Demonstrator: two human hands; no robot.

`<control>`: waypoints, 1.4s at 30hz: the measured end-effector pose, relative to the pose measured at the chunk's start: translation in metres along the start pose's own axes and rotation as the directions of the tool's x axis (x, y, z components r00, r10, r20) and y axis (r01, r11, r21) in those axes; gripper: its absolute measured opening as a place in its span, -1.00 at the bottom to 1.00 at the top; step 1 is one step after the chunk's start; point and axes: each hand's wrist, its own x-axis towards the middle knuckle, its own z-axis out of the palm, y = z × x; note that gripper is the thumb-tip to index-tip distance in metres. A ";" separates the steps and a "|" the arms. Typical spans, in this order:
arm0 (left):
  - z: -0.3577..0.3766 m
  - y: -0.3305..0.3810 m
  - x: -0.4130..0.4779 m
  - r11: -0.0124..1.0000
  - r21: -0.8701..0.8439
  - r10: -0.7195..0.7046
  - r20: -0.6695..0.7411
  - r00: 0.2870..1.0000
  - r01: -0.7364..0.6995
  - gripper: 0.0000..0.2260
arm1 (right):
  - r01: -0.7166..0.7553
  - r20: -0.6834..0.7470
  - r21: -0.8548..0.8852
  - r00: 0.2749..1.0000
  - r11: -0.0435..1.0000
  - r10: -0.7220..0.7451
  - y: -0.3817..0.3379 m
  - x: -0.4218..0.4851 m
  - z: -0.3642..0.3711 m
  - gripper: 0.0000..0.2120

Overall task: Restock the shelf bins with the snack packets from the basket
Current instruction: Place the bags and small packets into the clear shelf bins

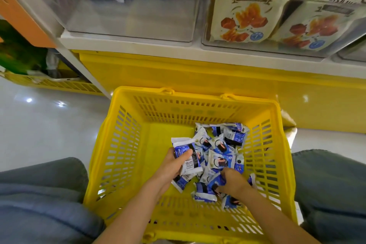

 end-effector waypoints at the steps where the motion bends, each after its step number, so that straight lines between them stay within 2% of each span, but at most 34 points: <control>1: 0.000 0.000 0.000 1.000 0.003 0.001 -0.005 1.000 -0.001 -0.60 | -0.010 0.021 -0.046 1.000 0.999 0.011 -0.001 0.000 -0.002 -0.77; 3: 0.001 0.000 0.000 1.000 0.013 0.007 -0.016 1.000 -0.007 -0.59 | -0.016 0.031 -0.102 0.999 0.995 0.019 -0.002 -0.001 -0.005 -0.79; 6: -0.001 0.002 -0.003 0.999 0.031 0.033 -0.020 0.999 -0.033 -0.61 | 0.035 -0.012 -0.066 0.999 0.997 -0.036 -0.001 -0.005 -0.010 -0.77; 9: -0.004 0.005 -0.008 0.997 0.058 0.061 -0.029 0.998 -0.059 -0.63 | 0.097 -0.122 0.160 0.989 0.982 -0.078 0.001 -0.011 -0.017 -0.75; 12: -0.007 0.011 -0.015 0.994 0.060 0.098 -0.030 0.995 -0.097 -0.65 | 0.165 -0.295 0.334 0.953 0.928 -0.064 -0.007 -0.018 -0.029 -0.77; 15: -0.009 0.021 -0.023 0.992 0.026 0.125 -0.023 0.992 -0.124 -0.63 | 0.224 -0.372 0.475 0.928 0.851 -0.036 -0.022 -0.026 -0.043 -0.62; 18: -0.011 0.043 -0.036 0.987 -0.081 0.145 0.028 0.989 -0.142 -0.59 | 0.253 -0.346 0.637 0.938 0.728 -0.022 -0.040 -0.041 -0.062 -0.51; 21: -0.017 0.073 -0.053 0.970 -0.184 0.185 0.140 0.973 -0.158 -0.54 | 0.300 -0.307 0.761 0.948 0.575 -0.089 -0.051 -0.065 -0.094 -0.51; 23: -0.022 0.095 -0.067 0.956 -0.197 0.253 0.170 0.953 -0.218 -0.58 | 0.361 -0.340 0.747 0.929 0.557 -0.146 -0.056 -0.086 -0.118 -0.48; 26: -0.033 0.127 -0.088 0.912 -0.231 0.378 0.145 0.914 -0.340 -0.64 | 0.459 -0.433 0.669 0.880 0.584 -0.195 -0.068 -0.120 -0.153 -0.46; 29: -0.047 0.157 -0.107 0.871 -0.298 0.447 0.147 0.882 -0.392 -0.57 | 0.549 -0.529 0.595 0.818 0.587 -0.228 -0.083 -0.148 -0.183 -0.73; 31: -0.057 0.173 -0.116 0.853 -0.323 0.480 0.174 0.860 -0.411 -0.52 | 0.615 -0.581 0.539 0.766 0.576 -0.274 -0.097 -0.165 -0.201 -0.83; 33: -0.066 0.187 -0.123 0.844 -0.305 0.507 0.188 0.841 -0.441 -0.49 | 0.678 -0.644 0.474 0.702 0.562 -0.303 -0.117 -0.183 -0.217 -0.86; 36: -0.079 0.200 -0.128 0.815 -0.273 0.556 0.123 0.822 -0.511 -0.44 | 0.772 -0.738 0.316 0.565 0.552 -0.368 -0.153 -0.205 -0.245 -0.84; 39: -0.093 0.201 -0.132 0.767 -0.293 0.610 0.056 0.790 -0.571 -0.50 | 0.821 -0.799 0.223 0.463 0.525 -0.384 -0.195 -0.215 -0.277 -0.87; 42: -0.103 0.205 -0.136 0.736 -0.220 0.654 -0.016 0.756 -0.641 -0.57 | 0.827 -0.847 0.124 0.376 0.548 -0.376 -0.237 -0.210 -0.310 -0.79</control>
